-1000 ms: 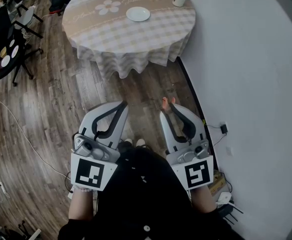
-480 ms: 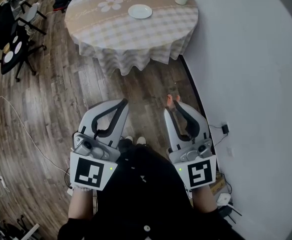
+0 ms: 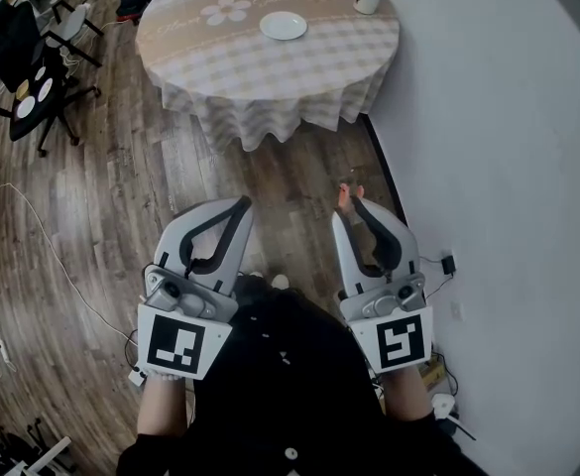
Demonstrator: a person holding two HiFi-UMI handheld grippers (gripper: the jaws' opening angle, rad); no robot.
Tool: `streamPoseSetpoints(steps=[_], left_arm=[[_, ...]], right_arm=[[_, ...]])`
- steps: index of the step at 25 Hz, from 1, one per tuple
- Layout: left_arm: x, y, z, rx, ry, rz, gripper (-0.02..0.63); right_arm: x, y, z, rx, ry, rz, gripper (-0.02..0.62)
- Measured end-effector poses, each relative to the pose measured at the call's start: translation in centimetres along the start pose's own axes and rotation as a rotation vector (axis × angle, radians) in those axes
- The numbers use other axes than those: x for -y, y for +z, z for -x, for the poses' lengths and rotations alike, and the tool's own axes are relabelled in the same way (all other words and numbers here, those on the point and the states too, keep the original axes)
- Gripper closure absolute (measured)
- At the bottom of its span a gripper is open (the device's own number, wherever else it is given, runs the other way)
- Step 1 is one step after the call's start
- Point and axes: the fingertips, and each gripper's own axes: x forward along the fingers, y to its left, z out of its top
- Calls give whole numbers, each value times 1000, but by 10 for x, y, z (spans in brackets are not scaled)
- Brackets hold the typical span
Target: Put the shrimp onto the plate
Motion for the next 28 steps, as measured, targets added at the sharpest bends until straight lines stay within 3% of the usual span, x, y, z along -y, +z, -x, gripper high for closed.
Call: streamPoseSetpoints(steps=[15,28], left_arm=[[11,-1,-9,4,47,18,606],[-6,-11,-41,6,-1,11,606]], right_arm=[[14,-7,14,-2,26,20,540],[31,-16,-10,-27,9,32,540]])
